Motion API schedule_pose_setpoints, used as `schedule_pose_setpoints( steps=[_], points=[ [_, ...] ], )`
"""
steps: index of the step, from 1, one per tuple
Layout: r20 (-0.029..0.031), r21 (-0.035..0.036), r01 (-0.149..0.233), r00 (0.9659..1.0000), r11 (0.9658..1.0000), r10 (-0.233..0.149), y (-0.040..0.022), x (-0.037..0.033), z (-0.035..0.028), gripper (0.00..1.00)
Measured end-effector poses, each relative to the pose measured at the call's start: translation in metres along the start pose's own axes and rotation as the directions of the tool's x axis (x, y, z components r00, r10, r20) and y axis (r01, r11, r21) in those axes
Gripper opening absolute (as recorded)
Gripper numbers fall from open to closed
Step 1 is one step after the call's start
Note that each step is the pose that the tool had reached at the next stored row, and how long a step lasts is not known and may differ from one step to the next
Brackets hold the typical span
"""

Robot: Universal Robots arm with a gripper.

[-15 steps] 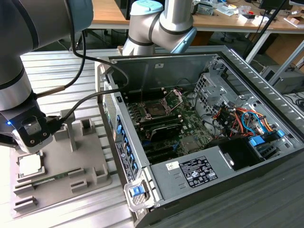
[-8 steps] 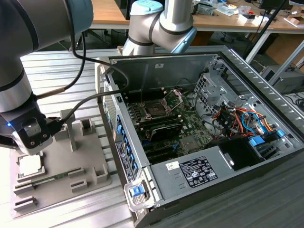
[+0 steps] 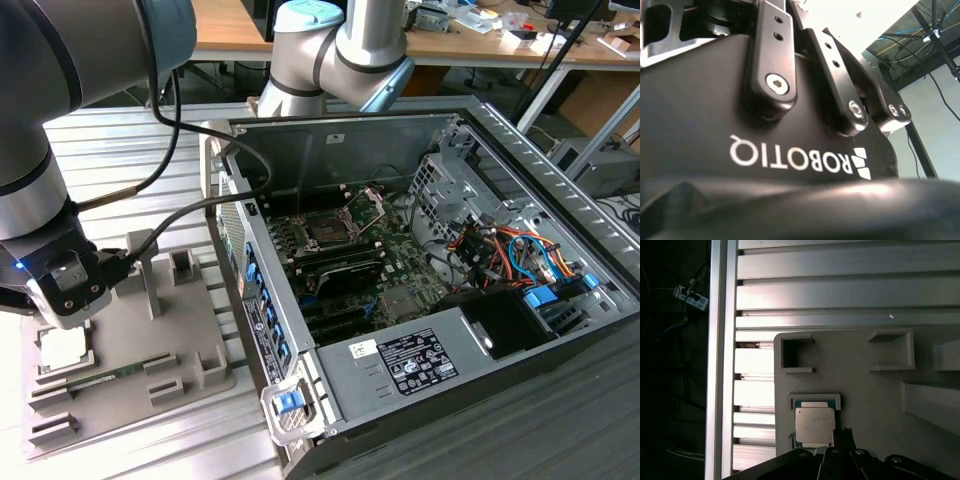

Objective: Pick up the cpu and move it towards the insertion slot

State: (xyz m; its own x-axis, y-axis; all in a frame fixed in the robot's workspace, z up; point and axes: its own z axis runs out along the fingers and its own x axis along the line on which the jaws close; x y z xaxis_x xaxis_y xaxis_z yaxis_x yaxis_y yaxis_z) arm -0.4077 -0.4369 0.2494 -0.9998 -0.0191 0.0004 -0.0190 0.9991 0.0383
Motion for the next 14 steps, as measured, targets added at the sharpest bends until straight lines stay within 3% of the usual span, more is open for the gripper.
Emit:
schedule_pose_setpoints(
  steps=[14],
  points=[
    [-0.0001,0.0001,0.000,1.0000,1.0000,0.000,-0.0035,0.0001,0.0022,0.11]
  ],
)
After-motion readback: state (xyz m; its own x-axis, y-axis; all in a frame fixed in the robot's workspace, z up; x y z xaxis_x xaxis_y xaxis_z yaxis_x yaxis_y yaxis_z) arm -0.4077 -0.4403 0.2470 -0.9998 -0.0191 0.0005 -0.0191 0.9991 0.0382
